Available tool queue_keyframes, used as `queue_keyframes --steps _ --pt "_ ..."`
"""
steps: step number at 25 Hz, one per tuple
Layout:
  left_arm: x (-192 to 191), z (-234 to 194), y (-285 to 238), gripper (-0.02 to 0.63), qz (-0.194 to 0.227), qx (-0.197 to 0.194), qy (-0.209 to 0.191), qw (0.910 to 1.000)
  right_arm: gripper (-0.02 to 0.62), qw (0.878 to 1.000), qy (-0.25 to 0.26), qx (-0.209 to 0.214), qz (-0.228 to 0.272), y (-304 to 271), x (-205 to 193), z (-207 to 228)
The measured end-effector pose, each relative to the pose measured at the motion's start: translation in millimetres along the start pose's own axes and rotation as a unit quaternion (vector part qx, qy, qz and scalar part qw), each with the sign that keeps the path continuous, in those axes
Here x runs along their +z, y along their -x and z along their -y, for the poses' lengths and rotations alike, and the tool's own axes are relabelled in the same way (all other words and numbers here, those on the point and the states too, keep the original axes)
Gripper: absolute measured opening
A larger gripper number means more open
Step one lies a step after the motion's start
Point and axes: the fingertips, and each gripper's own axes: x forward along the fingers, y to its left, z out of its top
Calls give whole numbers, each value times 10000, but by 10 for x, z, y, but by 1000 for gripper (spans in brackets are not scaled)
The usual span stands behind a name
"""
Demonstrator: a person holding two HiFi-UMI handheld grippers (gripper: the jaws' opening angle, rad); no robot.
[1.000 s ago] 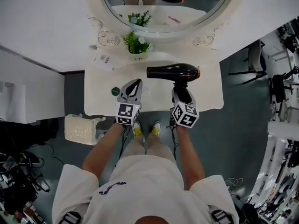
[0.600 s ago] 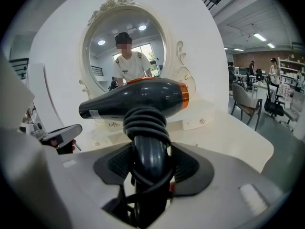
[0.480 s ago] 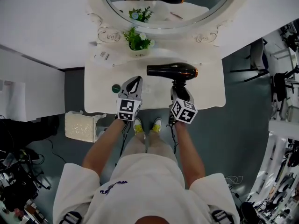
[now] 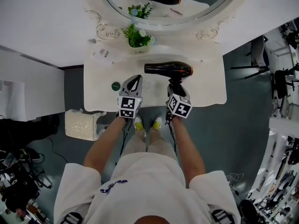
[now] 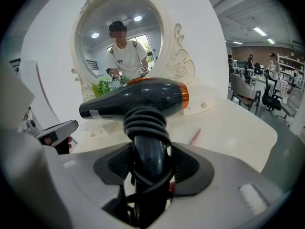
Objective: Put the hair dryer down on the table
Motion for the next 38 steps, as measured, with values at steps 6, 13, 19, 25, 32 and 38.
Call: queue_keyframes --steps 6,13,19,25,32,38 --pt "-100 -24 -85 9 -126 14 -26 9999 244 9996 66 -126 -257 -123 -213 47" --pt "-292 -70 -131 11 -305 62 33 9995 244 9981 75 -273 -545 -285 -436 131" --pt "-399 -90 -172 9 -405 90 112 9991 244 9963 67 -331 -784 -406 -620 182" --pt "-413 -107 -160 11 -446 113 249 9986 244 9935 72 -492 -1019 -461 -693 228" --pt "-421 -77 -177 11 -441 109 247 9987 244 9922 201 -492 -1128 -522 -728 261" --pt "-435 -47 -197 9 -455 134 261 9985 245 9903 432 -468 -1236 -589 -740 282"
